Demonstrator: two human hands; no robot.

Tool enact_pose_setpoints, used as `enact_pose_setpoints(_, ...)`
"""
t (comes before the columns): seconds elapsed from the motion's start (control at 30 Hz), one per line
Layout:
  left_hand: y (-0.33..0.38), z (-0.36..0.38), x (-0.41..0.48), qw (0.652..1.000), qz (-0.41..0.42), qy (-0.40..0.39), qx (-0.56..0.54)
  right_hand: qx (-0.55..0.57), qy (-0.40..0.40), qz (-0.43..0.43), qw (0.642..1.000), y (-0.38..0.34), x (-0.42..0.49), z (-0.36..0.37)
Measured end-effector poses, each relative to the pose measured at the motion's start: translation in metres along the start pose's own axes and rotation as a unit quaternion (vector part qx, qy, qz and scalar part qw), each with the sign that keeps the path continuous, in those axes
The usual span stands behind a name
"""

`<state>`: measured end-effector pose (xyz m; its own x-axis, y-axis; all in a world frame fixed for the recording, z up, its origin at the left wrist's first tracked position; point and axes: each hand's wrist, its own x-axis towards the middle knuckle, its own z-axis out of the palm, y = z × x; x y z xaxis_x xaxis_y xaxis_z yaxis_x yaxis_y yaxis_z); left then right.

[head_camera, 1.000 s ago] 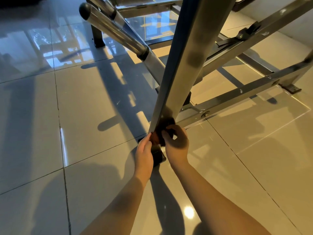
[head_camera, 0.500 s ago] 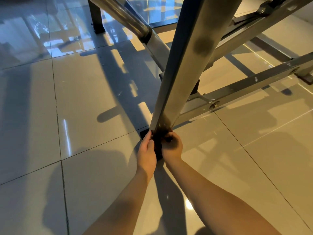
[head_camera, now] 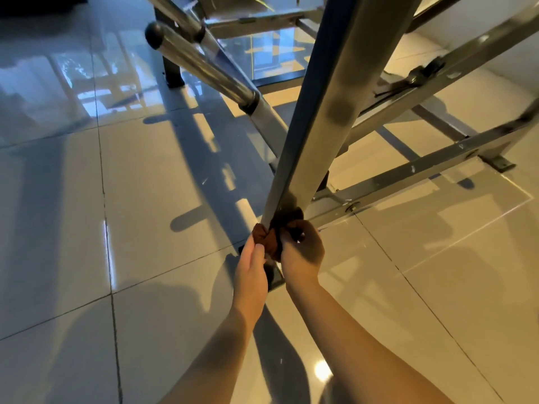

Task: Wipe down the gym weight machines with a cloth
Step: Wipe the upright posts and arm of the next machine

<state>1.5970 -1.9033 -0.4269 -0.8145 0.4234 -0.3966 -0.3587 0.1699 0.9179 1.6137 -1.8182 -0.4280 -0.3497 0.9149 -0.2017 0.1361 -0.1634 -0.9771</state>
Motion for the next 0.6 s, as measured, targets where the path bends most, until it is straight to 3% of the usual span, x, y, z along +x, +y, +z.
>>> enact_pose_setpoints(0.17, 0.092, 0.012, -0.031, 0.995, 0.094, 0.001, 0.025, 0.012, -0.001, -0.036, 0.999, -0.104, -0.012, -0.018)
enact_pose_setpoints(0.23, 0.127, 0.019, -0.044, 0.996, 0.090, -0.021, 0.020, 0.003, -0.011, -0.028, 1.000, -0.143, -0.015, -0.026)
enact_pose_setpoints(0.37, 0.196, 0.026, -0.075, 0.996, 0.071, -0.021, 0.052, -0.070, -0.108, 0.056, 0.990, -0.220, -0.033, -0.034)
enact_pose_setpoints(0.5, 0.267, 0.020, -0.117, 0.996, 0.057, 0.005, 0.069, -0.050, -0.071, -0.009, 0.996, -0.291, -0.070, -0.046)
enact_pose_setpoints(0.6, 0.327, 0.004, -0.163, 0.996, 0.044, 0.035, 0.076, -0.083, -0.071, -0.012, 0.994, -0.349, -0.107, -0.059)
